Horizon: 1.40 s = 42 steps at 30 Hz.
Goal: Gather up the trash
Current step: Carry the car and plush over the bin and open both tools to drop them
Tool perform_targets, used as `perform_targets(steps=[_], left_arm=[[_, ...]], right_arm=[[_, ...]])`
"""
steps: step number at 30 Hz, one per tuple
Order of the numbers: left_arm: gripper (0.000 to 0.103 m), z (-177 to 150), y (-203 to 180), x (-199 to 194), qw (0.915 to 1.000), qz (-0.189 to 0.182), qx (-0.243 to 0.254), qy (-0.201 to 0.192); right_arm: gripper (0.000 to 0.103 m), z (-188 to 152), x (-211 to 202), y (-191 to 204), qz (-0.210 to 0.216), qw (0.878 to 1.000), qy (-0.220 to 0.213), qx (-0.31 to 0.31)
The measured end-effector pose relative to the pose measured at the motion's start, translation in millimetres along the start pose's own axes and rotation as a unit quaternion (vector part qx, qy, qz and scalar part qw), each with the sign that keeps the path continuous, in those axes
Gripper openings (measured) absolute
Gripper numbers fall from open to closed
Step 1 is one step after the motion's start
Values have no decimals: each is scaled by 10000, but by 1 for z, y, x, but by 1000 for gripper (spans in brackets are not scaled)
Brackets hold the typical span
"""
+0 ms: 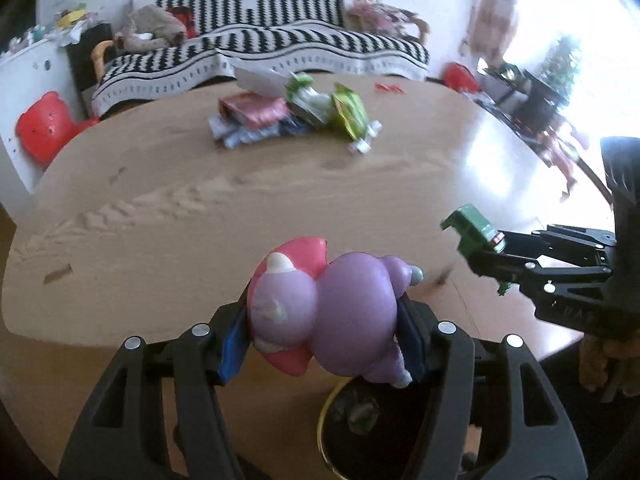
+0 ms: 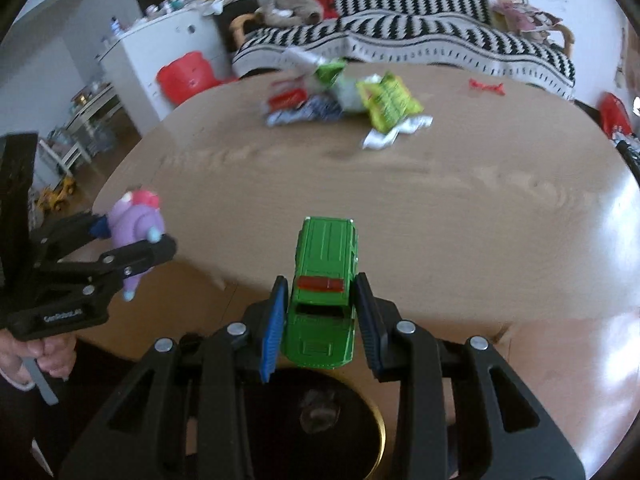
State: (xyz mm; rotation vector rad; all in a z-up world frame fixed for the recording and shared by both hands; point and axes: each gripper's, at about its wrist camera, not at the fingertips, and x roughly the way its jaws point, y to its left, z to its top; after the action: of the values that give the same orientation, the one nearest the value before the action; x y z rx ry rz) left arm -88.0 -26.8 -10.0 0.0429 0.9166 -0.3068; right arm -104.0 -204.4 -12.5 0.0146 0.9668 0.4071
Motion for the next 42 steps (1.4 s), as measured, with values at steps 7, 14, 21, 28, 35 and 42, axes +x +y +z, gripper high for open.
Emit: perform_targets(steps=[7,14,21,28,35,42], left_arm=[[61,-65,-31,16,9950,-495,129,857],[61,-117,-60,38,9798,-826,489,1756],[61,-135,-66,63,9645,-1022,439,2394],[61,-134,-71,74,9606,-1070,432,2529],[62,-133,-70,74,9609,-1074,416,2516],[70,-133,-70,74,9597,-1072,346,2574]], right_arm=[[34,-71,2,17,294,9980,564,33],[34,-130,14,17,302,9906,1261,428],[34,-143,28,-1,298,9820,1644,876],[35,-143,32,-5,368,9801,1688,976],[35,-140,32,-4,350,9802,1662,1015],[42,-138,29,-5,335,9804,1608,1092]])
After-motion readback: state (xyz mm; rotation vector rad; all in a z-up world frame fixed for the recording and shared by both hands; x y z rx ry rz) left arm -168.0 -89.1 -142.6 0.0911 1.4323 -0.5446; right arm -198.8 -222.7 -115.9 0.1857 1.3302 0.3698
